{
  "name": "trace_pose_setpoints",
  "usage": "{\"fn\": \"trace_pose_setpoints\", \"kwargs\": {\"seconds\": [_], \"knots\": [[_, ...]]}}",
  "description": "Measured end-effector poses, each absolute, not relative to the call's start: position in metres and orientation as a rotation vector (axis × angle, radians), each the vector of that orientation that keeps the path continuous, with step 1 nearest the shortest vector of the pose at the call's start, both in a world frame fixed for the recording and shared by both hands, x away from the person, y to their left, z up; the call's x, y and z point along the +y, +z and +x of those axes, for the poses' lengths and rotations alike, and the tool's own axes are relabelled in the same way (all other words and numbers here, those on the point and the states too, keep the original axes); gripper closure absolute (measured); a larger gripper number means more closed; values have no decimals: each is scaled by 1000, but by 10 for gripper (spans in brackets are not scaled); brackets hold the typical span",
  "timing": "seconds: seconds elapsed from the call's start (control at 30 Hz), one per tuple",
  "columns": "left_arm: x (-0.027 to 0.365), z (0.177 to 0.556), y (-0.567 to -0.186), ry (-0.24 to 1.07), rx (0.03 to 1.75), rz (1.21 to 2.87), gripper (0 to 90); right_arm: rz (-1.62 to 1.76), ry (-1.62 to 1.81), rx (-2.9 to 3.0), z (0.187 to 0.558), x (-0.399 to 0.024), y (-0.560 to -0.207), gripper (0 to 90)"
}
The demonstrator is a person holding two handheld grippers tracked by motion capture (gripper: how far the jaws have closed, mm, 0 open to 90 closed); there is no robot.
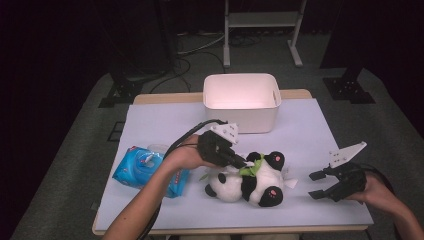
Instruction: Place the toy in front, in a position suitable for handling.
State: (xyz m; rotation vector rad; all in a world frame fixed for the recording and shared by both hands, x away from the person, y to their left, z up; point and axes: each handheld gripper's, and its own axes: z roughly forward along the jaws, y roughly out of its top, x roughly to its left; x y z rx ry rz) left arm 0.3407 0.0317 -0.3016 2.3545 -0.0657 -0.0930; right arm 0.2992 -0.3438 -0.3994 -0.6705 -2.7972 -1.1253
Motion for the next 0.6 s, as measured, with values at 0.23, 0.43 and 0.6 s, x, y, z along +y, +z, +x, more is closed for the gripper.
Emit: {"fn": "trace_pose_setpoints", "kwargs": {"seconds": [0.23, 0.43, 0.6], "knots": [[8, 339, -303, -122, -115, 2368, 871, -670, -1128, -2801, 299, -346, -399, 299], [-11, 336, -303, -145, -157, 2375, 871, -674, -1128, -2800, 299, -347, -399, 299], [-25, 332, -300, -155, -189, 2380, 871, -673, -1137, -2801, 298, -349, -397, 299]]}}
